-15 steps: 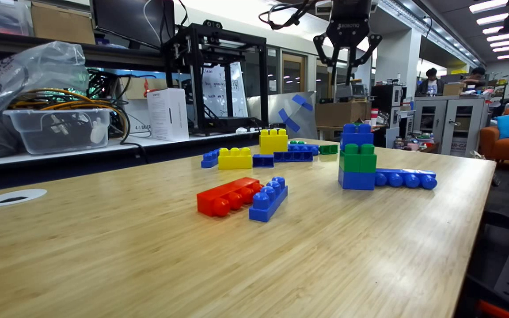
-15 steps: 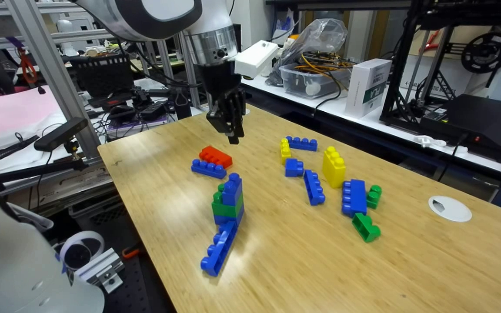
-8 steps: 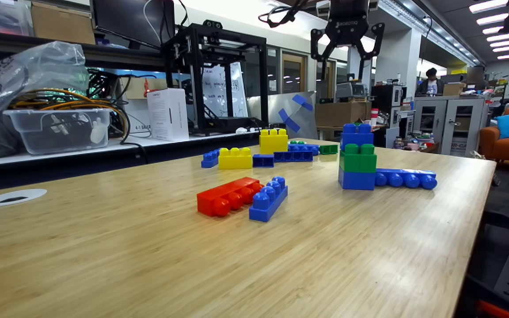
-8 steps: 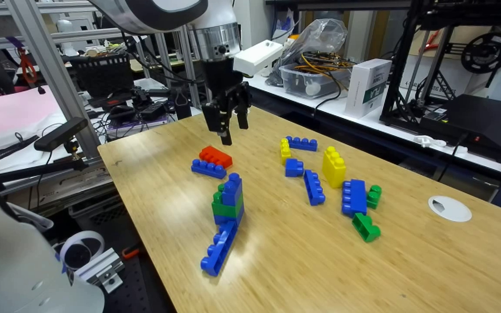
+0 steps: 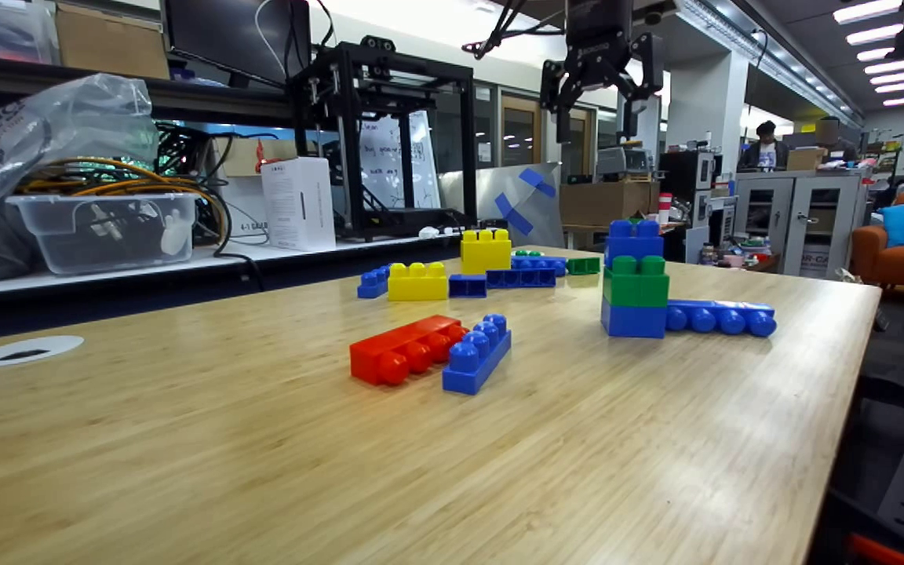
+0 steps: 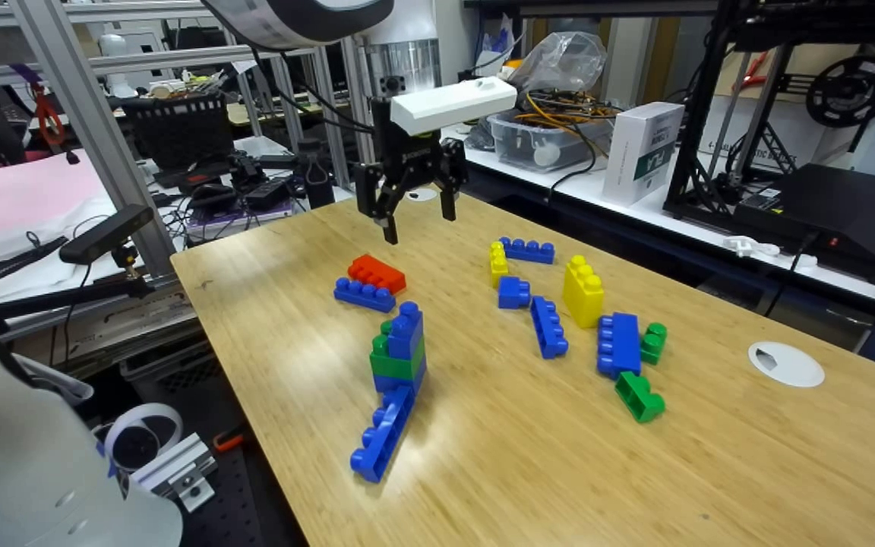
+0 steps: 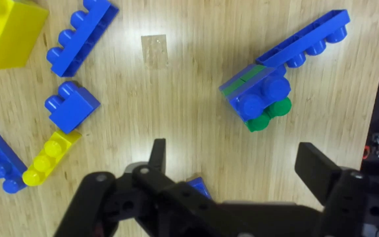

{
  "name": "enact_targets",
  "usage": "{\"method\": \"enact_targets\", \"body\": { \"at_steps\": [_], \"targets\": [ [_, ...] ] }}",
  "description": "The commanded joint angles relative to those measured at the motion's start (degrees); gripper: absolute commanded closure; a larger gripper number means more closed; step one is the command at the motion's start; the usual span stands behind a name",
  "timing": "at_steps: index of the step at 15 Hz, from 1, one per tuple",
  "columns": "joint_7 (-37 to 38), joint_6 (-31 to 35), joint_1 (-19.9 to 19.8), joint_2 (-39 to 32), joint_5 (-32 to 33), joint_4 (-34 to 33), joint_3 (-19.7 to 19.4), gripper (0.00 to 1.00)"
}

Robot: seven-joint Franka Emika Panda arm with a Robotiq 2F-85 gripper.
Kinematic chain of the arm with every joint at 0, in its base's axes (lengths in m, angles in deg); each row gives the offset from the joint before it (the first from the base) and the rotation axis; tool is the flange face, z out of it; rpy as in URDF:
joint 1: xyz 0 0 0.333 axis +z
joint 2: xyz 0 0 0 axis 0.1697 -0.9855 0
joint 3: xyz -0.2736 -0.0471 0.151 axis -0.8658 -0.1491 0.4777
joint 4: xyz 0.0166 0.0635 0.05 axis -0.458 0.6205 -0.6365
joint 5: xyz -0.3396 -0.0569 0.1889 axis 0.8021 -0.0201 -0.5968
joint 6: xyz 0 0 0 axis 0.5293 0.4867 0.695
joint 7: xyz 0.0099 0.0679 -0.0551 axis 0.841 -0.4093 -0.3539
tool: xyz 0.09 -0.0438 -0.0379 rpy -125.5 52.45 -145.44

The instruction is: Move the blue and green object, then pick up the blue object and put it on the blue and green object

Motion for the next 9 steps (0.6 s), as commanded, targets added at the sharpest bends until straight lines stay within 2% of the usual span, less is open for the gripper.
{"method": "enact_targets", "body": {
  "at_steps": [1, 6, 9],
  "targets": [
    [8.89, -4.15, -0.84, -2.99, -2.71, -3.6, 0.56, 0.0],
    [19.69, -8.27, -1.01, -4.91, -8.23, -6.3, -0.09, 0.0],
    [26.75, -7.08, -1.55, -5.42, -8.89, -6.51, 0.08, 0.0]
  ]
}}
